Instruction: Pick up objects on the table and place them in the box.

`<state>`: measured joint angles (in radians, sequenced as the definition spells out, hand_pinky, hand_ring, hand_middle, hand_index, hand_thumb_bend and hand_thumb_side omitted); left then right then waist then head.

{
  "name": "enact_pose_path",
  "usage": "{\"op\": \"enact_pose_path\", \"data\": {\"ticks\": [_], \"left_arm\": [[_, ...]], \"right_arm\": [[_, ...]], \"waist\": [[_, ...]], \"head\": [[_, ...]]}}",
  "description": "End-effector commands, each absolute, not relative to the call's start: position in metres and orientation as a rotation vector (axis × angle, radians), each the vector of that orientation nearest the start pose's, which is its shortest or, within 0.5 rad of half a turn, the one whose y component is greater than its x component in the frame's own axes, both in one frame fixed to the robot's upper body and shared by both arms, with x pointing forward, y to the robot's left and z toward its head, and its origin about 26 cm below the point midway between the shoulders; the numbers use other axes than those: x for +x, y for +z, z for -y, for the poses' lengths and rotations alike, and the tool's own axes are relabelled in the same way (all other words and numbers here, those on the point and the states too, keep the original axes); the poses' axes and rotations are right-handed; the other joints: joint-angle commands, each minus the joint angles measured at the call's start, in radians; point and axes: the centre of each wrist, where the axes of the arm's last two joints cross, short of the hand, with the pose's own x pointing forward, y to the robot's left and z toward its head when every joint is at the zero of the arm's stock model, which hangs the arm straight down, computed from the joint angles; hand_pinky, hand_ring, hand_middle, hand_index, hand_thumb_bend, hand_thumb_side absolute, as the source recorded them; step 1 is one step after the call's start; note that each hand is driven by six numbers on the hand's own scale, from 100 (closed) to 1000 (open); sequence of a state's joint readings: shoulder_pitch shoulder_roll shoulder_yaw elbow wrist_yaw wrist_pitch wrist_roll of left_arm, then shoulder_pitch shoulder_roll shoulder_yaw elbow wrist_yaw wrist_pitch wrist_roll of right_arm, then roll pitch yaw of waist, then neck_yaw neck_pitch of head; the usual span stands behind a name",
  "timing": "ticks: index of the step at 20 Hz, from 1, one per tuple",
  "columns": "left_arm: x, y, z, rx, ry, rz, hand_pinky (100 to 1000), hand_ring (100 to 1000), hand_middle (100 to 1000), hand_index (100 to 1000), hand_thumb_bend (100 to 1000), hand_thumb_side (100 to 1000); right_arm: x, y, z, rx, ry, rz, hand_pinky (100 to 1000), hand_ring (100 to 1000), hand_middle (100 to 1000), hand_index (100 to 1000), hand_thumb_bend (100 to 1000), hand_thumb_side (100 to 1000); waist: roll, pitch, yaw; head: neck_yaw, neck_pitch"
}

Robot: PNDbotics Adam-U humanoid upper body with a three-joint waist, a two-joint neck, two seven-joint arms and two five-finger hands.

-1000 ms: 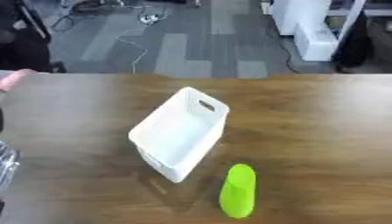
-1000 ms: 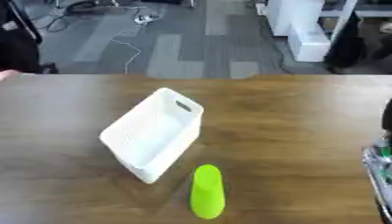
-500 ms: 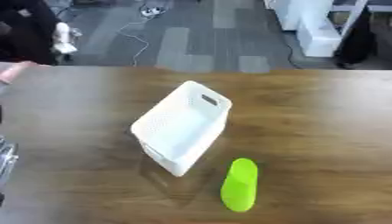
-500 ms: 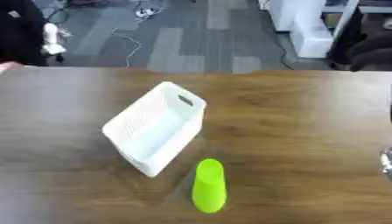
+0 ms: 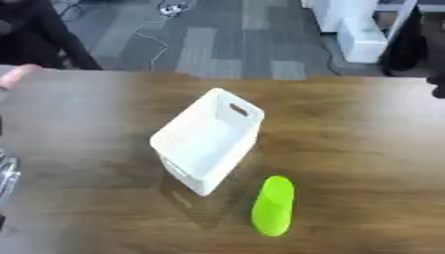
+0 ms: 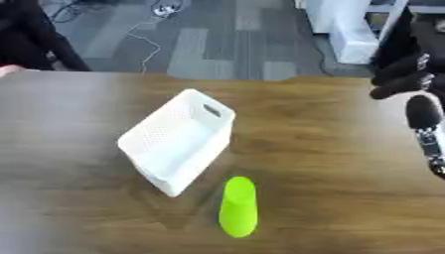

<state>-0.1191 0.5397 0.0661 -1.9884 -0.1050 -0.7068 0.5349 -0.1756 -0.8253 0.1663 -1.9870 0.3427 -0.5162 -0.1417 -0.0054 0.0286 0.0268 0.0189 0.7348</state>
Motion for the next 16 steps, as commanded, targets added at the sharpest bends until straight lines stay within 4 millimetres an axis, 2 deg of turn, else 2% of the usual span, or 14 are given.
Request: {"op": "enact_pose_path", "data": {"ticks": [1,9,16], "left_arm": [[0.277,0.191,-0.327,-0.453,0.064,-3.233,608,624,721,732,723,1000],[0.277,0.191,-0.327,-0.451,0.068,-3.233,608,624,721,732,723,1000],[0.278,0.191,-0.326,-0.44,0.071,-3.236,608,624,721,732,723,1000]], "right_arm": [[0.279,0.203,0.312,0.658,-1.758,-2.884,451,597,588,632,100,1000],[0.278,0.201,0.31,0.674,-1.971,-2.751,433,600,587,665,100,1000],[0.278,0.195,0.3,0.655,-1.982,-2.83,437,609,594,686,100,1000]], "waist": [[-0.003,-0.011,0.0],[-0.005,-0.013,0.002],[-0.006,-0.015,0.009]], "head": [[0.008,-0.002],[0.01,-0.005],[0.018,-0.003]]}}
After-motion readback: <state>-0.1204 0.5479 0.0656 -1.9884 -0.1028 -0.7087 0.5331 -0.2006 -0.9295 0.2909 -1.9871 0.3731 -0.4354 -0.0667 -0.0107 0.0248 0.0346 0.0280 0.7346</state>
